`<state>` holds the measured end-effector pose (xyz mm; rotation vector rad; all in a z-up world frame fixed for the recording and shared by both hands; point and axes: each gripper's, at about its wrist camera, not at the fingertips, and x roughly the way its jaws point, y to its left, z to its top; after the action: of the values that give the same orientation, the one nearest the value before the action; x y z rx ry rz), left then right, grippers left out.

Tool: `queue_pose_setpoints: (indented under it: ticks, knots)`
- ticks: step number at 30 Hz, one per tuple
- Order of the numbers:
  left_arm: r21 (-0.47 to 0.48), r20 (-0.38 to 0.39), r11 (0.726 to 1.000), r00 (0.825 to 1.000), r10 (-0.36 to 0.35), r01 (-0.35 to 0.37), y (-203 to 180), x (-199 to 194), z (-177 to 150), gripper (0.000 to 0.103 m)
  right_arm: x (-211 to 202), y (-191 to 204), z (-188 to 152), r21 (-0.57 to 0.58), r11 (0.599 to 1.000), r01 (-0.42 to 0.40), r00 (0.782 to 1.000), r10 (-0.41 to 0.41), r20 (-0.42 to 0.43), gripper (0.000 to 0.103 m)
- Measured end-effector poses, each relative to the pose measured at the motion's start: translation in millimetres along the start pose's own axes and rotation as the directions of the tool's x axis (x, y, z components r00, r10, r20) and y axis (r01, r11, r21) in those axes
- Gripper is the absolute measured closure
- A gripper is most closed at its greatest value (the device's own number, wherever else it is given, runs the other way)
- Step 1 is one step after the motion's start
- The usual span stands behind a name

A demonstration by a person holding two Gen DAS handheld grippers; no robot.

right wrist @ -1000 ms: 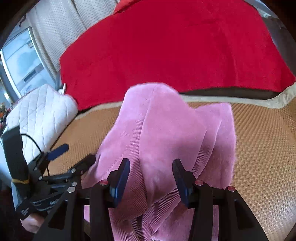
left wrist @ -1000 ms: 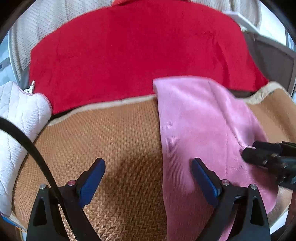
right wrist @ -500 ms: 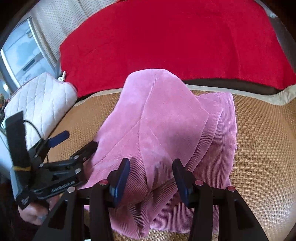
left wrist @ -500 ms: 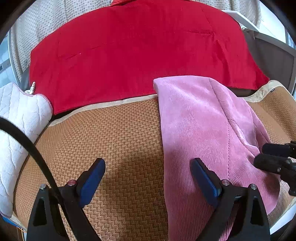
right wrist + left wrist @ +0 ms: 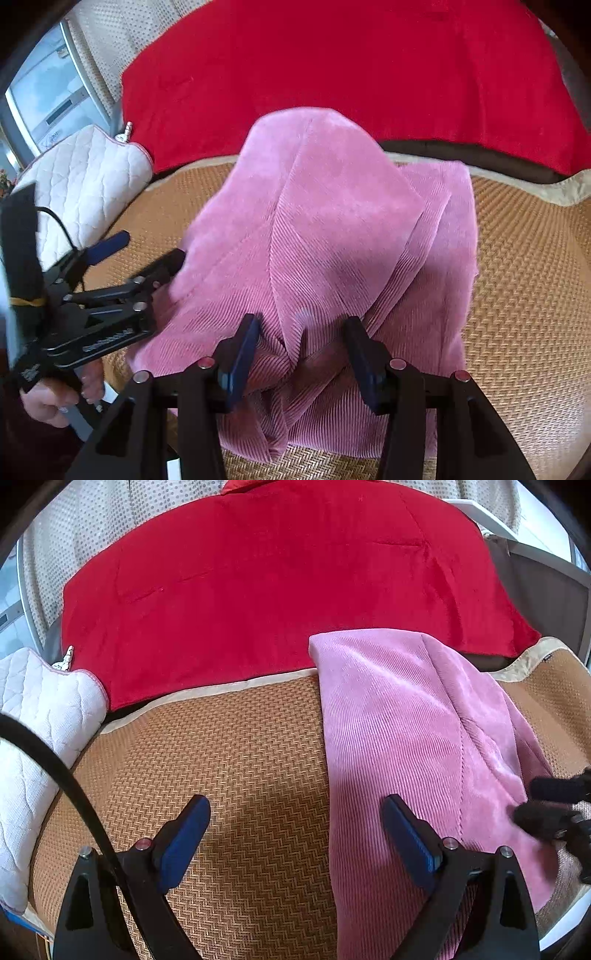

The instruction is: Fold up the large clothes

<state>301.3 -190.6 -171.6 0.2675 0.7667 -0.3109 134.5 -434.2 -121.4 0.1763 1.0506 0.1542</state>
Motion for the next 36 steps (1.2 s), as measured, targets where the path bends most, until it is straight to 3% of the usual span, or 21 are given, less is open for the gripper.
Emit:
queue_pose_setpoints:
  ticks: [5, 10, 15, 19, 25, 27, 31, 36]
  knots:
    - [0.004, 0.0, 1.0, 1.0, 0.0, 0.0, -0.3, 2.9, 0.3, 0.009, -15.7, 6.5, -2.8, -0.031, 0.999, -0.032, 0.999, 0.033, 0.009, 0.05]
    - [0.01, 0.0, 1.0, 1.0, 0.001, -0.001, -2.2, 3.7, 0.2, 0.009, 18.4, 9.2, -9.2, -0.011, 0.999, -0.034, 0.996, 0.033, -0.078, 0.05]
    - [-0.002, 0.005, 1.0, 1.0, -0.002, 0.002, 0.2, 0.7, 2.3, 0.009, 10.8, 2.6, -5.9, 0.0, 0.999, -0.051, 0.996, 0.051, -0.07, 0.049]
    - [-0.025, 0.031, 0.999, 0.999, -0.02, 0.021, 3.3, -6.4, 6.4, 0.009, -11.2, -2.6, 2.3, 0.0, 0.999, -0.049, 0.999, 0.049, 0.021, 0.049]
    - [-0.026, 0.039, 0.999, 0.999, -0.035, 0.036, -2.0, -3.1, 10.4, 0.009, -13.7, -30.6, 23.0, 0.135, 0.991, -0.013, 0.994, -0.002, 0.112, 0.049]
    - [-0.012, 0.029, 0.999, 0.999, -0.034, 0.034, -5.9, 0.3, 10.2, 0.009, -2.7, -40.2, 27.9, 0.184, 0.983, 0.01, 0.994, -0.03, 0.104, 0.049]
    - [0.007, 0.023, 0.999, 0.999, -0.048, 0.048, -9.8, 5.2, 11.3, 0.009, 40.8, -51.2, 31.9, 0.222, 0.974, 0.043, 0.999, -0.039, -0.02, 0.047]
    - [-0.042, 0.004, 0.995, 0.996, -0.092, 0.092, 1.4, 5.7, 13.4, 0.009, 21.9, -52.3, 30.9, 0.234, 0.972, 0.008, 1.0, -0.013, 0.019, 0.046]
